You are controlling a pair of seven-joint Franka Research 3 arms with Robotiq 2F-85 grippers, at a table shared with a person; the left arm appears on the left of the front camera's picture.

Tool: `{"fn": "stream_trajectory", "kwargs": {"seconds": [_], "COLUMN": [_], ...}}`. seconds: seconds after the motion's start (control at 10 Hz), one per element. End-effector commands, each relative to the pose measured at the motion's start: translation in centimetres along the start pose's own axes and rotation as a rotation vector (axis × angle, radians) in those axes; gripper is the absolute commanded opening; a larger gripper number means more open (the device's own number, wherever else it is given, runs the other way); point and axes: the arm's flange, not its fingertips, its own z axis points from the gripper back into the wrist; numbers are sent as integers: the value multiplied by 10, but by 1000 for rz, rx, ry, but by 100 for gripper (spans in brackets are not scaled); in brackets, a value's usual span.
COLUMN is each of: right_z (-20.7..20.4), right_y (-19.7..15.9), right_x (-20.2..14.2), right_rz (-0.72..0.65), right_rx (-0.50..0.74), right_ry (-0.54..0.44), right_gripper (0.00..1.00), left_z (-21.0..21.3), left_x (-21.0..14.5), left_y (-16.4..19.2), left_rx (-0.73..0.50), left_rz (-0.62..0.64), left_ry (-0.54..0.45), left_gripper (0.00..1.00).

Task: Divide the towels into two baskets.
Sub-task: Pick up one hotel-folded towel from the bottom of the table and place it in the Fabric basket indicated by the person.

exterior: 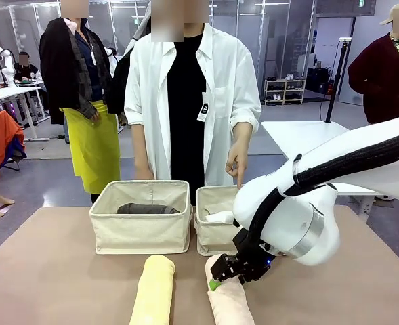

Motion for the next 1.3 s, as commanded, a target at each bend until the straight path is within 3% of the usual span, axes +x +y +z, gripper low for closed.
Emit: {"fn": "stream_trajectory", "kwargs": {"seconds": [0.0,0.5,0.8,1.0,1.2], "right_z": [-3,18,76,112,145], "right_y": [11,15,39,61,82], "right_x": [2,5,18,34,38], "right_rz": [10,40,196,454,817], "right_rx": [-51,-123,-211,-289,-284], "right_ry": [5,-18,45,104,184], "right_gripper": [68,19,18,18,18], "left_z": [3,3,3,3,3], "left_x": [-1,-1,-1,-1,-1], "left_y": [-6,-6,-6,-6,-6], "left_rx": [11,11,11,11,11], "left_rz": [9,9,9,9,9], "left_ry": [4,4,4,4,4], "left_gripper": [100,100,100,100,100]}}
